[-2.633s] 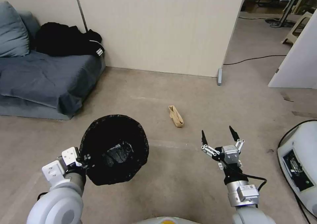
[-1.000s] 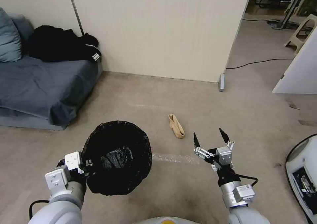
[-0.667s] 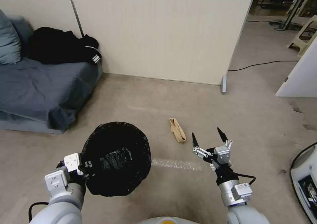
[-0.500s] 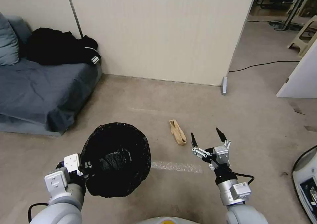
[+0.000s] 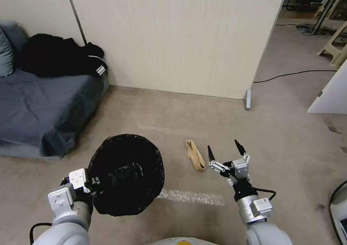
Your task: Pick up the trash bin, then pick up the garbage from the floor and place it into the trash bin.
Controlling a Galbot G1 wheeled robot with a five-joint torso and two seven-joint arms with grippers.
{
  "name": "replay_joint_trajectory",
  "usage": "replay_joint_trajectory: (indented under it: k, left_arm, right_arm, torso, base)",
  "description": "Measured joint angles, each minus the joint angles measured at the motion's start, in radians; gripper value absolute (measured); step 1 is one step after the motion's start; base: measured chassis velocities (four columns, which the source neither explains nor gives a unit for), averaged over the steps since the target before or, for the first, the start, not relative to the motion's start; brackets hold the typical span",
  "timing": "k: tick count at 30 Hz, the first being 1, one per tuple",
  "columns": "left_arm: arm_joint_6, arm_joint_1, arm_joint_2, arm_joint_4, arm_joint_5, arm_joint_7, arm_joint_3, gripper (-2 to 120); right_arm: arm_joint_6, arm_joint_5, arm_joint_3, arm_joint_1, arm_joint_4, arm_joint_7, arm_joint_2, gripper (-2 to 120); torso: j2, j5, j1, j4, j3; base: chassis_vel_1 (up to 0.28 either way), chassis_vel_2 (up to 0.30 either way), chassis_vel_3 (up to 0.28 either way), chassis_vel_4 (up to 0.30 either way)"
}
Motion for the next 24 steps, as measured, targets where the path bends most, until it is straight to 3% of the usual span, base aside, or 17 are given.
replay_joint_trajectory:
  k: [15, 24]
  left_arm:
    - [-0.005, 0.01, -0.003, 0.0, 0.009, 0.003, -0.009, 1]
    - [-0.012, 0.045, -0.022, 0.0, 0.041, 0.018, -0.015, 1]
  right_arm:
    - [-0.038, 0.037, -0.087, 0.178, -0.151, 0.034, -0.099, 100]
    - [-0.28, 0.199, -0.214, 0.353, -0.346, 0.077, -0.17, 100]
  torso:
    - [0.0, 0.0, 0.0, 0.0, 0.0]
    - [0.0, -0.0002, 0.0, 0.0, 0.0]
  base:
    - [-0.058, 0.049, 0.055, -0.048]
    - [0.0, 0.0, 0.0, 0.0]
